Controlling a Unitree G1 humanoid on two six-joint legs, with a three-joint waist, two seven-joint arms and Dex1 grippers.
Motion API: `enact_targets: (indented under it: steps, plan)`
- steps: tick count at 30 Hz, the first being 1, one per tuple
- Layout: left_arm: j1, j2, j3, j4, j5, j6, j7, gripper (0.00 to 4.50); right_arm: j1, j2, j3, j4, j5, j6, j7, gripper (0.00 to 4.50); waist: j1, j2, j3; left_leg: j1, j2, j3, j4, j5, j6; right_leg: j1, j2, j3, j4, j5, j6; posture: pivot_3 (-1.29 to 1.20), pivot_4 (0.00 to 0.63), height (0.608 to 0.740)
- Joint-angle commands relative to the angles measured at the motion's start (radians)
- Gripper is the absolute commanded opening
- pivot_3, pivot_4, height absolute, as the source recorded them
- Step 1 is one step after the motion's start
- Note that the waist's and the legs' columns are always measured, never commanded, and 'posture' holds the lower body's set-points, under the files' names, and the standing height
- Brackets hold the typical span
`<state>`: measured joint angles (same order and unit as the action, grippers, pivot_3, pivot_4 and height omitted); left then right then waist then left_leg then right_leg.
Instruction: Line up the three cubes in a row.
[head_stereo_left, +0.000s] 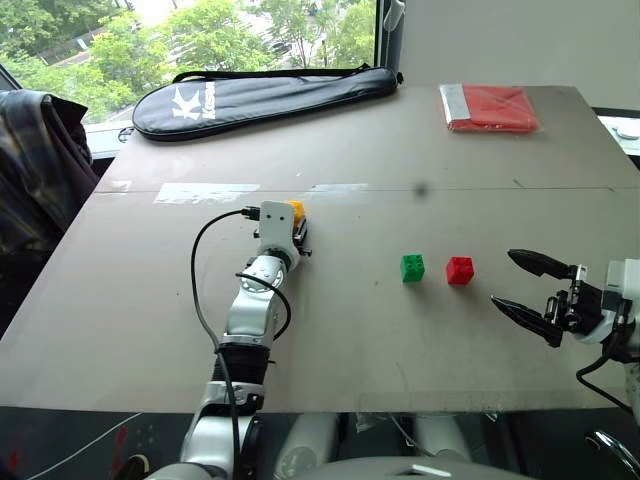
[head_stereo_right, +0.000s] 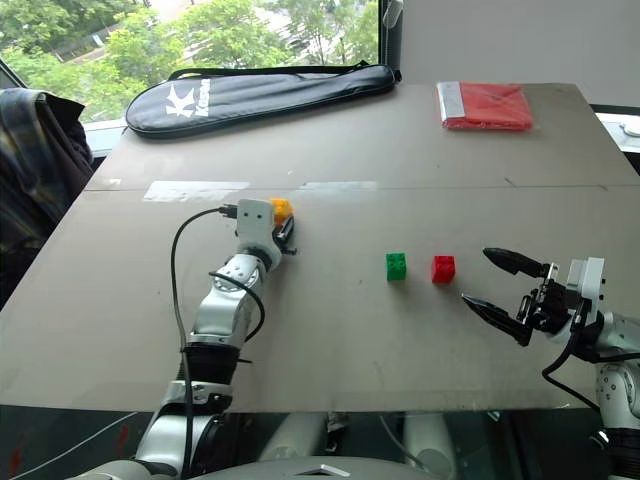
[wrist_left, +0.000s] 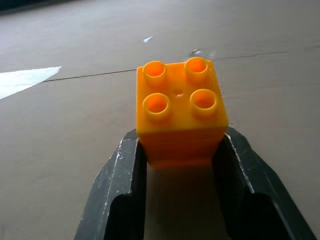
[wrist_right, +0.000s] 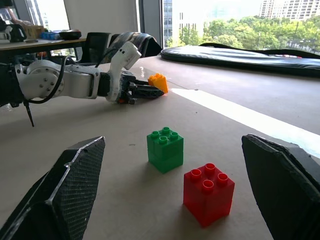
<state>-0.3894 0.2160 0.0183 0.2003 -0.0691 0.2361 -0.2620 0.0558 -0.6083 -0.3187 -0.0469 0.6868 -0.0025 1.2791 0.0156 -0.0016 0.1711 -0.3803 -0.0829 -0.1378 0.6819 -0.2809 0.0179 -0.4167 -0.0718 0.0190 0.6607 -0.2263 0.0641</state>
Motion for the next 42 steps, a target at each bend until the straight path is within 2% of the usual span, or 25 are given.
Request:
enact_targets:
  steps: [1, 3, 6, 9, 15, 20, 27, 35, 37, 39, 41, 42]
  plan:
    - [0.013, 0.118, -0.067, -0.021, -0.088, -0.111, -0.37, 1.25, 0.011, 0.002, -0.007, -0.027, 0.006, -0.006, 0.007, 4.5, 0.0, 0.0, 0.0, 0.0, 0.0, 0.0, 0.0, 0.0, 0.0, 0.0, 0.0, 0.0, 0.0, 0.0, 0.0, 0.0, 0.15, 0.712]
    - [-0.009, 0.193, -0.12, 0.018, -0.134, -0.169, -0.629, 1.25, 0.01, 0.005, -0.003, -0.024, 0.003, -0.008, 0.009, 4.5, -0.001, 0.0, 0.0, 0.0, 0.0, 0.0, 0.0, 0.0, 0.0, 0.0, 0.0, 0.0, 0.0, 0.0, 0.0, 0.0, 0.15, 0.712]
    - [-0.06, 0.242, -0.178, 0.099, -0.148, -0.244, -0.839, 1.25, 0.008, 0.007, -0.001, -0.024, 0.001, -0.008, 0.009, 4.5, -0.002, 0.002, 0.0, 0.0, 0.0, 0.0, 0.0, -0.001, 0.001, 0.0, 0.001, 0.0, 0.0, 0.0, -0.001, 0.0, 0.15, 0.712]
    - [-0.144, 0.25, -0.232, 0.224, -0.144, -0.316, -1.035, 1.25, 0.014, 0.007, -0.003, -0.025, 0.0, -0.011, 0.012, 4.5, 0.0, 0.001, 0.0, 0.0, 0.0, -0.001, 0.0, -0.001, 0.003, 0.0, 0.0, -0.001, 0.0, 0.0, -0.001, 0.0, 0.15, 0.712]
    - [-0.294, 0.183, -0.281, 0.449, -0.067, -0.455, -1.099, 1.25, 0.043, 0.013, -0.015, -0.041, 0.0, -0.022, 0.006, 4.5, -0.004, 0.001, 0.0, 0.0, 0.0, -0.001, -0.001, -0.002, 0.005, 0.0, 0.001, 0.0, -0.001, 0.0, 0.0, 0.0, 0.15, 0.712]
    - [-0.354, 0.136, -0.289, 0.563, -0.034, -0.518, -1.122, 1.25, 0.07, 0.018, -0.027, -0.054, 0.0, -0.033, -0.004, 4.5, -0.006, 0.0, 0.001, -0.001, 0.0, 0.0, -0.001, -0.002, 0.005, -0.001, 0.002, -0.001, -0.001, 0.0, 0.0, 0.0, 0.15, 0.712]
    - [-0.404, 0.115, -0.285, 0.65, 0.0, -0.569, -1.094, 1.25, 0.082, 0.017, -0.032, -0.05, 0.002, -0.045, -0.001, 4.5, -0.004, 0.0, 0.001, 0.0, 0.0, -0.001, 0.0, -0.002, 0.006, 0.0, 0.002, -0.001, 0.0, 0.0, 0.0, 0.0, 0.15, 0.712]
    - [-0.399, 0.108, -0.284, 0.654, 0.012, -0.572, -1.084, 1.25, 0.073, 0.011, -0.027, -0.037, -0.004, -0.046, 0.005, 4.5, -0.003, 0.0, 0.001, 0.0, 0.0, -0.001, 0.0, -0.002, 0.006, 0.001, 0.003, -0.001, 0.0, 0.0, 0.0, 0.0, 0.15, 0.712]
    - [-0.395, 0.107, -0.284, 0.65, 0.01, -0.566, -1.086, 2.26, 0.07, 0.009, -0.027, -0.034, -0.003, -0.046, 0.009, 4.5, -0.003, 0.0, 0.001, 0.0, 0.0, -0.001, 0.0, -0.002, 0.006, 0.001, 0.003, -0.001, 0.0, 0.0, 0.0, 0.0, 0.15, 0.712]
    - [-0.39, 0.109, -0.282, 0.644, 0.004, -0.55, -1.097, 2.98, 0.067, 0.007, -0.027, -0.031, -0.004, -0.045, 0.012, 4.5, -0.004, 0.0, 0.001, 0.0, 0.0, -0.001, 0.0, -0.002, 0.006, 0.001, 0.003, -0.001, 0.0, 0.0, 0.0, 0.0, 0.15, 0.712]
    - [-0.389, 0.112, -0.28, 0.645, 0.01, -0.556, -1.087, 4.11, 0.063, 0.006, -0.026, -0.028, -0.006, -0.044, 0.014, 4.5, -0.004, 0.0, 0.001, 0.0, 0.0, -0.001, 0.0, -0.002, 0.006, 0.001, 0.003, -0.001, 0.0, 0.0, 0.0, 0.0, 0.15, 0.712]
    - [-0.39, 0.113, -0.279, 0.649, 0.019, -0.566, -1.071, 4.46, 0.061, 0.006, -0.025, -0.027, -0.007, -0.044, 0.015, 4.5, -0.005, 0.0, 0.001, 0.0, 0.0, -0.001, 0.0, -0.002, 0.006, 0.0, 0.003, -0.001, 0.0, 0.0, 0.0, 0.0, 0.15, 0.712]
